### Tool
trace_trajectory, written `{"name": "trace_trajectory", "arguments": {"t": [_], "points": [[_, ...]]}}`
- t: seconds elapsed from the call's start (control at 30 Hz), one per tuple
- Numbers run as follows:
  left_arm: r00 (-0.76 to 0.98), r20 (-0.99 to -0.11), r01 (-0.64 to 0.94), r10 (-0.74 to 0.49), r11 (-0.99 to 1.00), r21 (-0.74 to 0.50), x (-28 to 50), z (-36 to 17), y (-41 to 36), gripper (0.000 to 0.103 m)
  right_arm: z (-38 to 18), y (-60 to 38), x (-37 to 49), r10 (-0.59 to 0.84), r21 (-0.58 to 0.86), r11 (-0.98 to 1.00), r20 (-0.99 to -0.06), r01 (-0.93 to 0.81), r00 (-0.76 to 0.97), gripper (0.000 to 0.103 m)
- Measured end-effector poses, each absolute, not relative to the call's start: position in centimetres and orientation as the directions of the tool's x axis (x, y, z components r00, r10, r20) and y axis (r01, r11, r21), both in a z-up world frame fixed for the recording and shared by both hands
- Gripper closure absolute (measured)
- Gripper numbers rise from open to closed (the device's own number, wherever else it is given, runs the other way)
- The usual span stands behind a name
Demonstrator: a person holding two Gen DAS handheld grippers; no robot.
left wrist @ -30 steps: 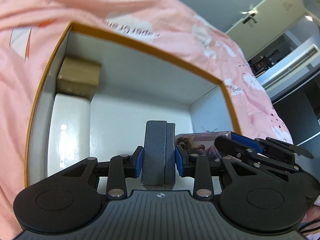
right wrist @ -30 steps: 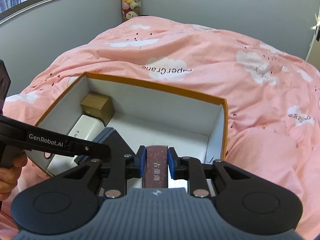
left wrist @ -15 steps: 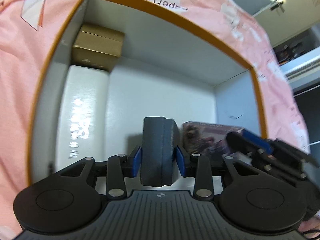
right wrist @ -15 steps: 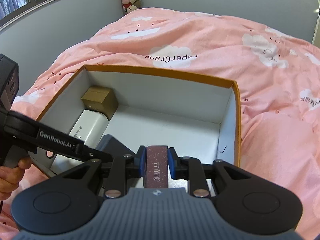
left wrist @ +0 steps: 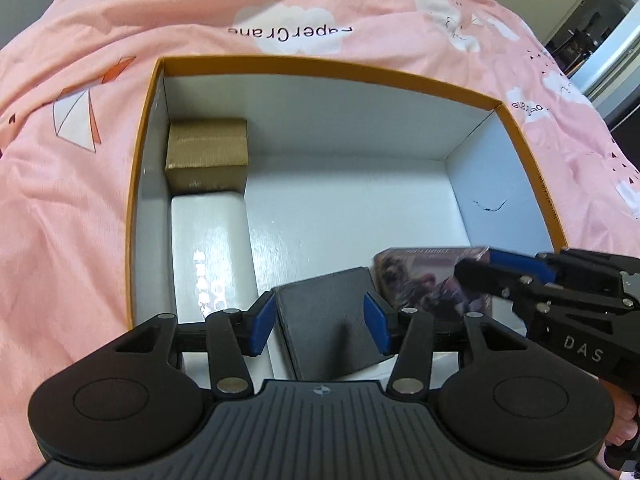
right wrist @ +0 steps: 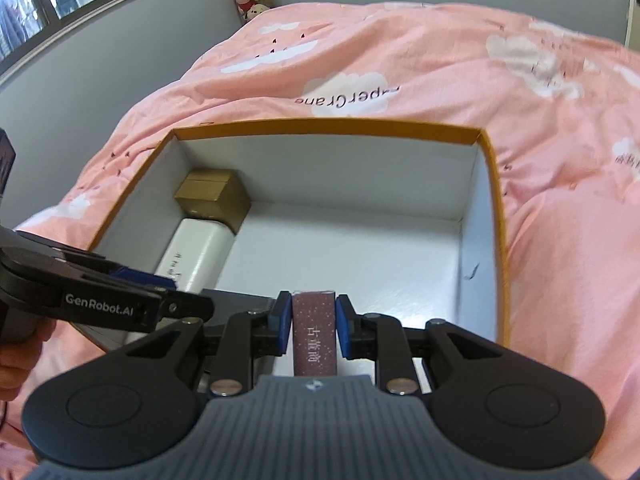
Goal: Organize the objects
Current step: 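Release the dark grey box in the orange box with the left gripper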
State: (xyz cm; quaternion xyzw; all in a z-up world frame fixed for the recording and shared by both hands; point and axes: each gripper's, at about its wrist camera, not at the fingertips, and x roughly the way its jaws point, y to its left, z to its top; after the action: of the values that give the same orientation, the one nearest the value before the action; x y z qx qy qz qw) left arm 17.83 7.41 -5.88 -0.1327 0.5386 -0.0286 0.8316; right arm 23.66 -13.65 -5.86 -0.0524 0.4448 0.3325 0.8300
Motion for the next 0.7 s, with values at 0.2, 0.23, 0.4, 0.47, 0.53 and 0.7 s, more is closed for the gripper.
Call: {"name": "trace_trajectory", "arguments": {"t": [0.2, 0.23, 0.4, 0.47, 0.53, 0.7], "points": [[0.444, -0.879, -0.025, -0.177, 0.977, -0.21, 19.0, -5.9, 6.4, 0.056, -6.0, -13.2, 23.4, 0.538, 0.284, 0.754, -0.784, -0.593, 0.31, 0.079], [0.448, -0.877, -0.011, -0.175, 0.979, -0.202, 19.2, -6.0, 6.1, 0.056, -5.9, -13.2, 23.4, 0.548, 0.301, 0.748, -0.783, -0.591, 0.295, 0.079], [0.453, -0.875, 0.06, -0.171, 0.985, -0.161, 19.8, -6.2, 4.8, 0.056, -6.1, -14.1, 24.4, 0.576, 0.398, 0.756, -0.781, -0.52, 0.24, 0.079], [0.449, -0.877, 0.093, -0.171, 0.985, -0.144, 20.0, -6.3, 4.4, 0.056, -6.3, -14.7, 25.0, 0.574, 0.422, 0.777, -0.78, -0.467, 0.249, 0.079], [0.443, -0.88, 0.12, -0.172, 0.984, -0.131, 20.2, -6.4, 4.1, 0.056, -6.4, -15.2, 25.5, 0.565, 0.429, 0.799, -0.775, -0.421, 0.283, 0.079], [0.43, -0.887, 0.184, -0.167, 0.978, -0.095, 20.6, -6.9, 3.1, 0.052, -6.6, -15.6, 26.6, 0.563, 0.452, 0.82, -0.748, -0.351, 0.351, 0.078]]}}
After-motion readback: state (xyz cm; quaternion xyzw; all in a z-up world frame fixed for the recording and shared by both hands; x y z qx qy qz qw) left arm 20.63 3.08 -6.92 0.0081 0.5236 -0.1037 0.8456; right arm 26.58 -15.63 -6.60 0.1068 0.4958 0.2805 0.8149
